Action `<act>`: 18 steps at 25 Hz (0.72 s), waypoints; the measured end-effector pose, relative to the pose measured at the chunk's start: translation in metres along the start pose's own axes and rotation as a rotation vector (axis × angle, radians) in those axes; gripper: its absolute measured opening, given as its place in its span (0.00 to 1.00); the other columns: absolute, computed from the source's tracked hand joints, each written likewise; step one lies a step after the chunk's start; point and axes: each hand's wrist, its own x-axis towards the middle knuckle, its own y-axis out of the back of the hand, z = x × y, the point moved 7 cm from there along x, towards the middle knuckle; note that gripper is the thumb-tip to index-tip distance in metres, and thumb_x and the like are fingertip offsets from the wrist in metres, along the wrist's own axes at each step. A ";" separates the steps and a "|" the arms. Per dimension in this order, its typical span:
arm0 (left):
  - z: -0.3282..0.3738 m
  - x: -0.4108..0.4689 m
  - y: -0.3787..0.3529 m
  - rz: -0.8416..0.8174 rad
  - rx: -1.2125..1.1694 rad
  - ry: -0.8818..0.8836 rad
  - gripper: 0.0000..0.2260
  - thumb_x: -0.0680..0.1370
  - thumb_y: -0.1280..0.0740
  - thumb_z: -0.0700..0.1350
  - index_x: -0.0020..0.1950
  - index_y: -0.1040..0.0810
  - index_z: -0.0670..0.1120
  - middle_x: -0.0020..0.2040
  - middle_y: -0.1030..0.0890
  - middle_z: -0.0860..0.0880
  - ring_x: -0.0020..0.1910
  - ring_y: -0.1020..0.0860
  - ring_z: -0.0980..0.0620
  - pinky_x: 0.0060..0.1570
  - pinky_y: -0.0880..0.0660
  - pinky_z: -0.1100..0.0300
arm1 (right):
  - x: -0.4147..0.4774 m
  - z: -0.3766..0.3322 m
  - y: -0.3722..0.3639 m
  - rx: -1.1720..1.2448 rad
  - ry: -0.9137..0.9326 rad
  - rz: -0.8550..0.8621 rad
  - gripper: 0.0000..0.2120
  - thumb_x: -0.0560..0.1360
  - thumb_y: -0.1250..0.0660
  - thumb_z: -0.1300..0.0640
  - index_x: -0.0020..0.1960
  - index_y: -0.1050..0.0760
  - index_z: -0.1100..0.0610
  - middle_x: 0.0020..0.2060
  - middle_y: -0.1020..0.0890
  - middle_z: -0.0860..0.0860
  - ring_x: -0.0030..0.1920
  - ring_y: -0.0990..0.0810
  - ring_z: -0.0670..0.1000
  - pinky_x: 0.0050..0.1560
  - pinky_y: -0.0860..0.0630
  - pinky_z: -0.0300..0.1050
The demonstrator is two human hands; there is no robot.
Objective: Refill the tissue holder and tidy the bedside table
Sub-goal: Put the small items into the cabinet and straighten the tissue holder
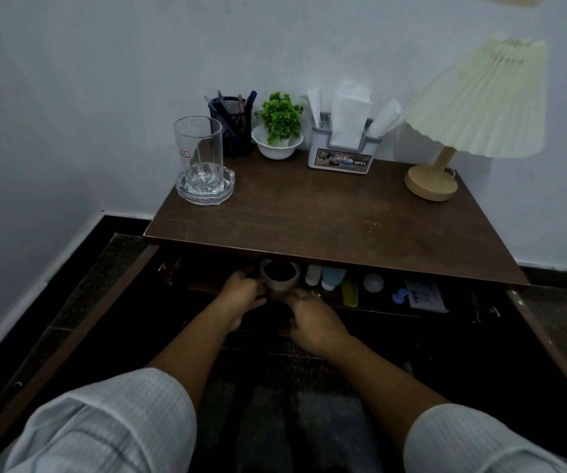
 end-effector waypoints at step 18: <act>0.034 -0.032 0.012 0.005 0.727 -0.141 0.21 0.79 0.40 0.37 0.72 0.26 0.45 0.69 0.23 0.43 0.65 0.24 0.43 0.67 0.26 0.51 | -0.013 -0.012 0.022 0.011 0.000 -0.148 0.24 0.75 0.34 0.60 0.71 0.28 0.55 0.67 0.24 0.57 0.66 0.25 0.60 0.62 0.23 0.54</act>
